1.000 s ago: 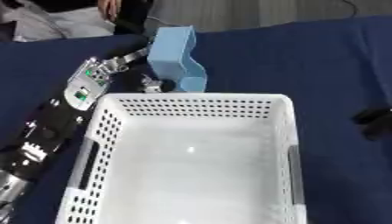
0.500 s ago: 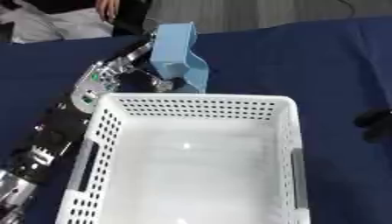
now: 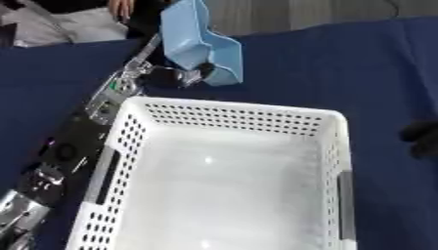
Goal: Pick up objects on the table and place them in the box.
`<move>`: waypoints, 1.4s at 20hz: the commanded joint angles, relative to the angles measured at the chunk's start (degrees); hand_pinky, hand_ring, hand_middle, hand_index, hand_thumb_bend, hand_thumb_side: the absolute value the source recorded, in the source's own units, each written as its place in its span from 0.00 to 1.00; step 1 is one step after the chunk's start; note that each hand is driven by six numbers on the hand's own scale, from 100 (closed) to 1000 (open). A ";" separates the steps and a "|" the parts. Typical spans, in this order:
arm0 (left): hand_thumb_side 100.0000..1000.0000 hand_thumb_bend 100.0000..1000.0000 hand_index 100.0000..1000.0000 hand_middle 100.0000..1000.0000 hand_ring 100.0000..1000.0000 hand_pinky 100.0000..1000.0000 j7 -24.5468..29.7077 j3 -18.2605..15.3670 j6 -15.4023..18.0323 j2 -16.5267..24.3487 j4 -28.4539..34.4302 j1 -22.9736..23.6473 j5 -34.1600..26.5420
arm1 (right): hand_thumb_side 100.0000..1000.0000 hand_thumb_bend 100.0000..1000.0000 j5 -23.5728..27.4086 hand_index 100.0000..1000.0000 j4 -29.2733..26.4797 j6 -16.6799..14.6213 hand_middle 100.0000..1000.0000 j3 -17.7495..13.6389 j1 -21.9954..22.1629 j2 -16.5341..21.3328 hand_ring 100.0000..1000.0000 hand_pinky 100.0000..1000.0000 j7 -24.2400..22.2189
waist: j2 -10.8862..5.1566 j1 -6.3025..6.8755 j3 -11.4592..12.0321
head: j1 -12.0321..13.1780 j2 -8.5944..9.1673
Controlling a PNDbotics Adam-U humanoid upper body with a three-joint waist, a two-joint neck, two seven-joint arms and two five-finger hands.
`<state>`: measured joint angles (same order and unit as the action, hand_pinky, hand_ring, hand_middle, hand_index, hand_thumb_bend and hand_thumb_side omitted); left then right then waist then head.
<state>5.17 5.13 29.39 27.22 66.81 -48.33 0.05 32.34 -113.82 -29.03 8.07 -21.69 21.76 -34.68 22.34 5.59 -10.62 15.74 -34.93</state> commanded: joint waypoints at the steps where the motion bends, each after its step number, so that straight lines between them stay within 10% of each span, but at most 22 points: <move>1: 0.11 0.00 0.03 0.00 0.00 0.00 -0.60 -0.86 -0.47 3.05 2.89 -1.04 -2.94 | 0.82 0.00 -0.12 0.00 -0.77 -17.13 0.64 -0.37 -0.01 0.55 0.63 0.74 -17.29 | -1.30 -0.35 0.31 | 0.58 0.43; 6: 0.00 0.00 0.03 0.00 0.00 0.00 0.93 0.29 -1.29 7.32 10.32 -0.38 -7.49 | 0.82 0.00 -0.57 0.00 -0.77 -17.37 0.64 -0.56 0.26 0.57 0.63 0.74 -17.29 | -1.30 -0.35 0.55 | 0.29 0.37; 10: 0.00 0.01 0.04 0.00 0.00 0.00 3.68 0.86 5.61 17.23 16.63 2.02 -6.37 | 0.82 0.00 -0.89 0.00 -0.77 -17.32 0.64 -0.90 0.67 1.02 0.63 0.74 -17.29 | -1.36 -0.02 1.22 | -0.68 0.15; 11: 0.00 0.17 0.04 0.00 0.00 0.00 3.79 0.37 7.10 19.47 17.14 2.89 -6.15 | 0.82 0.00 -1.02 0.00 -0.77 -17.36 0.64 -0.98 0.80 1.09 0.63 0.74 -17.29 | -1.38 0.01 1.43 | -0.97 0.06; 20: 0.00 0.24 0.04 0.00 0.00 0.00 0.76 -4.23 12.75 29.12 15.69 10.64 -5.81 | 0.82 0.00 -1.03 0.00 -0.77 -17.48 0.64 -1.41 1.07 1.20 0.63 0.74 -17.29 | -1.42 -0.07 2.01 | -1.85 -0.10; 28: 0.00 0.00 0.04 0.00 0.00 0.00 -0.38 -2.16 10.83 31.06 19.40 12.95 -7.92 | 0.82 0.00 -0.44 0.00 -0.77 -16.92 0.64 -1.26 1.03 1.17 0.63 0.74 -17.29 | -1.97 -0.11 1.86 | -1.95 -0.09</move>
<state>4.97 3.00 40.94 55.95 84.64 -34.97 -7.22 31.52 -113.82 -28.99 7.03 -20.47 21.81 -34.72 21.94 5.64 -8.78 14.11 -35.03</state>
